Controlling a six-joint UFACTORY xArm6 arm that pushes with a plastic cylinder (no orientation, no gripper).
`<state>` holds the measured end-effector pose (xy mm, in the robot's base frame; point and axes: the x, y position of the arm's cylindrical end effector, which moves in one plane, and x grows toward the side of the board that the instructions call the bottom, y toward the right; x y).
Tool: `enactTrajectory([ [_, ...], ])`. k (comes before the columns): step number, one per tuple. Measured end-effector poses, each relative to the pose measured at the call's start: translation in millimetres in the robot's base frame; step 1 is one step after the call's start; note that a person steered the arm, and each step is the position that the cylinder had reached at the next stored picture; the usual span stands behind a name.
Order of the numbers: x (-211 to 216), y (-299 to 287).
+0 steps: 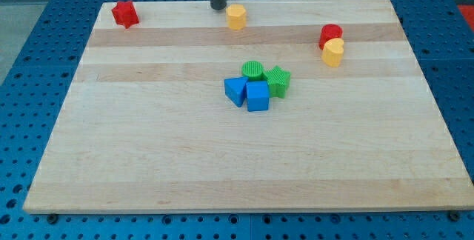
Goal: Push yellow hexagon beside yellow heart
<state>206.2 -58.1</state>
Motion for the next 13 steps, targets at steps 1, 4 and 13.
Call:
enactTrajectory([
  [1, 9, 0],
  [4, 35, 9],
  [13, 32, 60],
])
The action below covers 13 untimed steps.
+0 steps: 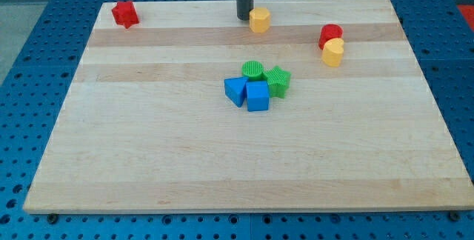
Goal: Push yellow hexagon beside yellow heart
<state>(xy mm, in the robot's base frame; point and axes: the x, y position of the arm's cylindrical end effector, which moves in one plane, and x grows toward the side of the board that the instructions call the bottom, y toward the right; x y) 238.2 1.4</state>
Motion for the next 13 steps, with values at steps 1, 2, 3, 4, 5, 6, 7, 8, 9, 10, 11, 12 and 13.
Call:
enactTrajectory([
  [1, 0, 6],
  [2, 2, 15],
  [3, 7, 21],
  [4, 16, 26],
  [5, 26, 36],
  [6, 38, 49],
  [7, 54, 60],
  [8, 73, 70],
  [9, 90, 82],
  [10, 101, 90],
  [11, 105, 92],
  [12, 105, 88],
  [13, 105, 73],
])
